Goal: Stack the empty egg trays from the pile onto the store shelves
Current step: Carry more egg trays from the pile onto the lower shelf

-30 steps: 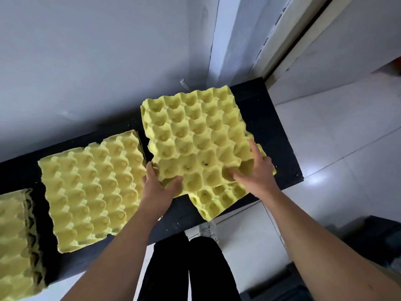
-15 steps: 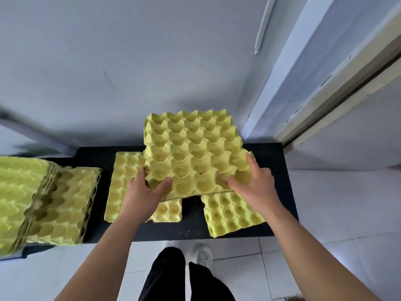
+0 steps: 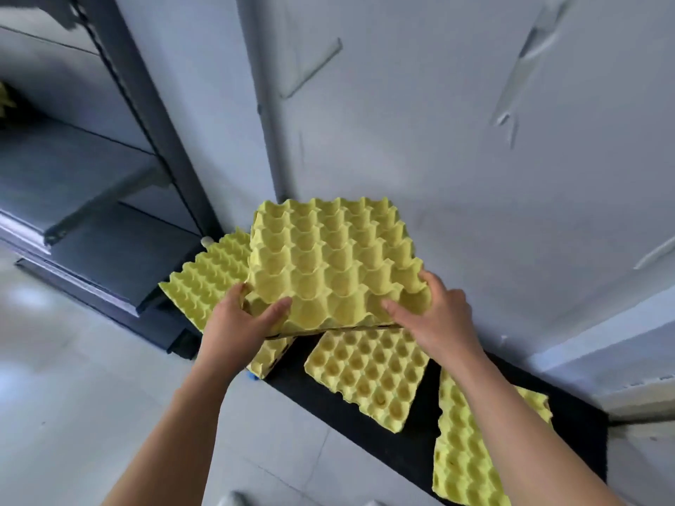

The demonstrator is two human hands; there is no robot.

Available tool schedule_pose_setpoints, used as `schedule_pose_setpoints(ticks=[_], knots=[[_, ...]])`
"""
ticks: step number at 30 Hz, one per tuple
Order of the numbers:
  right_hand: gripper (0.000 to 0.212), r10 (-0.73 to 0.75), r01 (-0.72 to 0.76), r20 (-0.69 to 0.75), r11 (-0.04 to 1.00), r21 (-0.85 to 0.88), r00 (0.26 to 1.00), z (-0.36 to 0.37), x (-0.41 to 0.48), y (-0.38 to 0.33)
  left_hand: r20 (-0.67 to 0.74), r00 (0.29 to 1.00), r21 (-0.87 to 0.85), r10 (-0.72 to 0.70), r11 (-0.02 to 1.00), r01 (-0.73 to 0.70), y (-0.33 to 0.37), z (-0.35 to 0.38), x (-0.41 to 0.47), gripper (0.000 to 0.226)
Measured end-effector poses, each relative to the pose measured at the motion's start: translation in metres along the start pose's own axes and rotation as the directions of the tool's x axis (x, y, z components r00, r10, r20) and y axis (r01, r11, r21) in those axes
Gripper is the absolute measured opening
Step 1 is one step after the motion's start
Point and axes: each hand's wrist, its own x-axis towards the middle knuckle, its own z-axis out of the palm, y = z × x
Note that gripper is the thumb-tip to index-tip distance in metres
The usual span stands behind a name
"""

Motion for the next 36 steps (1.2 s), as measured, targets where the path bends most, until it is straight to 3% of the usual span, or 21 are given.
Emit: schedule_pose_setpoints(ticks=[3,8,16,31,36], knots=[[0.096,-0.088,0.088,0.013,0.996,-0.022,0.996,0.033,0.005,-0.07,-0.082,0.996,-0.045,-0.041,0.998,0.037,-0.025,-0.065,0.018,0.097],[0.09,-0.212,0.212,0.011,0.976,-0.045,0.977,0.101,0.0,-0.187,-0.2,0.979,-0.08,-0.035,0.997,0.019,-0.072,-0.182,0.049,0.07],[0.087,-0.387,0.39,0.106,0.921,-0.01,0.916,0.212,-0.008,-0.352,-0.429,0.899,-0.121,-0.082,0.992,0.033,-0.145,-0.34,0.091,0.073],[0.082,-0.546,0.543,0.193,0.836,0.077,0.815,0.394,0.056,-0.592,-0.567,0.798,-0.246,-0.205,0.966,0.073,-0.24,-0.534,0.23,0.077],[0.082,-0.558,0.559,0.216,0.827,0.065,0.801,0.448,0.074,-0.659,-0.55,0.807,-0.28,-0.215,0.958,0.064,-0.28,-0.591,0.28,0.078]])
